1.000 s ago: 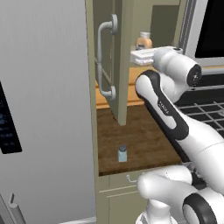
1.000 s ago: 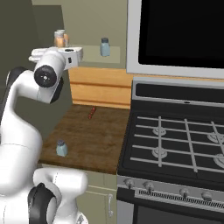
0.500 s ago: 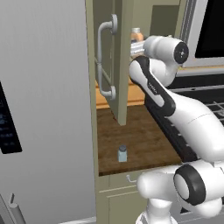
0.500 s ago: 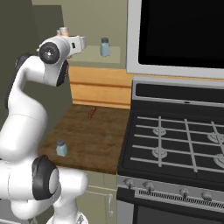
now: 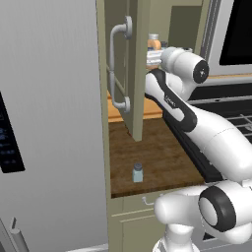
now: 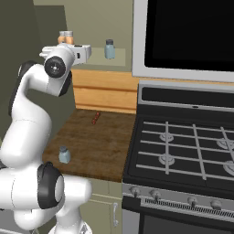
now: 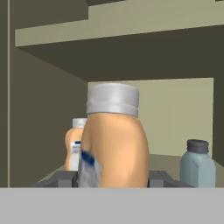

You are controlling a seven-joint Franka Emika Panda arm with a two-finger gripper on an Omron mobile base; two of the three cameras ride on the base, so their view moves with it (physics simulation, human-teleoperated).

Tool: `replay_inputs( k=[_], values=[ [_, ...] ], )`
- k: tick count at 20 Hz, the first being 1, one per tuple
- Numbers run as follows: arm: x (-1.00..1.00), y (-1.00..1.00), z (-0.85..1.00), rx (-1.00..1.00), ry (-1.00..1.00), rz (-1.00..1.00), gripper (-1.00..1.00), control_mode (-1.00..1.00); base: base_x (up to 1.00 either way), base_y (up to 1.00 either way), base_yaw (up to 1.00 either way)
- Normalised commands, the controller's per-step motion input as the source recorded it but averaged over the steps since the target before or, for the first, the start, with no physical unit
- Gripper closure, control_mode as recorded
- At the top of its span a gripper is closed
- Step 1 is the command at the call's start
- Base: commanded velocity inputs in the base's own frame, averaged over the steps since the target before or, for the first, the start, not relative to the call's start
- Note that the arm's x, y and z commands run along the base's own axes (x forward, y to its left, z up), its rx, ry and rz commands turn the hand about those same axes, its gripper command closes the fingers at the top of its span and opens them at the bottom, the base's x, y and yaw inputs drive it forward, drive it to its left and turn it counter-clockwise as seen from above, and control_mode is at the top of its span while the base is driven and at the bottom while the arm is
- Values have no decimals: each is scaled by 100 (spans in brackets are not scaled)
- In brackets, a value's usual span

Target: Put the shaker and condiment bottle from the counter next to their counterparts in the cabinet.

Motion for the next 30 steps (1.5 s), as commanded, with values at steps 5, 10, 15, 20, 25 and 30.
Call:
replay_inputs(
  k=[5,10,15,20,25,30],
  values=[
    [24,1,-1,0,0,0,100,-100,0,0,0],
    [29,11,-9,1,0,0,100,-100,0,0,0],
    [21,22,-31,10,1,5,100,-100,0,0,0],
    [21,6,-7,4,0,4,100,-100,0,0,0],
    [34,0,0,0,0,0,100,-100,0,0,0],
    [35,0,0,0,0,0,100,-100,0,0,0]
  ],
)
